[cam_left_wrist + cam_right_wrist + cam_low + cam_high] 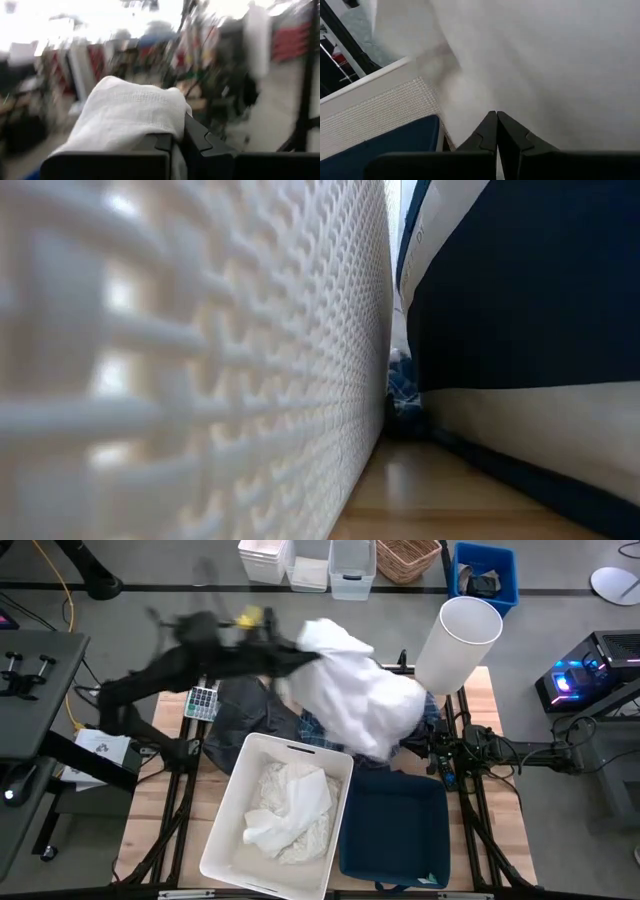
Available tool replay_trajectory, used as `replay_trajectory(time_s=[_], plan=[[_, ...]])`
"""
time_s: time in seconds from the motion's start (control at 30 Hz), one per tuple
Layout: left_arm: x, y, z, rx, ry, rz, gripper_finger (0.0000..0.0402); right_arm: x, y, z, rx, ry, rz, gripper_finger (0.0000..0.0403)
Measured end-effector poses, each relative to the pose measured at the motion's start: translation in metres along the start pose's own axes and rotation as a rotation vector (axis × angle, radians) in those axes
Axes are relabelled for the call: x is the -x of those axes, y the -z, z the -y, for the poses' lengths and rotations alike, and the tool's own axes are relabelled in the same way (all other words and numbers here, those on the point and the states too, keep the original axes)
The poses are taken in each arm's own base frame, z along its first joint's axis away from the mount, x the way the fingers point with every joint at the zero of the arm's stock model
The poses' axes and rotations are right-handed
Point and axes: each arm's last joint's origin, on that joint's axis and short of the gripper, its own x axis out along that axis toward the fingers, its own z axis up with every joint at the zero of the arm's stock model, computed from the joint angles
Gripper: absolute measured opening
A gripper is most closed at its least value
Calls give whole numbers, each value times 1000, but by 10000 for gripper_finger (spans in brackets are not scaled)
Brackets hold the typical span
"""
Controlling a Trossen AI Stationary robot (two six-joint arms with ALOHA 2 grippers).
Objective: Sort clothes
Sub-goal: Put the white polo shirt into the laundry bin
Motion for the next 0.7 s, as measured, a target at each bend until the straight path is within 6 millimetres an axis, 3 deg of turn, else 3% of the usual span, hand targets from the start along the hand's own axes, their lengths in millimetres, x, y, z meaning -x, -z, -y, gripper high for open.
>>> replay_trajectory(time_s=[0.2,0.37,0.53,0.7], plan=[[61,-58,17,23,192,327,1,0,0,0,0,0,0,0],[90,-85,29,82,401,555,0,0,0,0,0,0,1,0],[86,-88,49,164,628,600,0,0,0,0,0,0,0,0],[57,-72,74,340,828,465,0,0,0,0,0,0,0,0]])
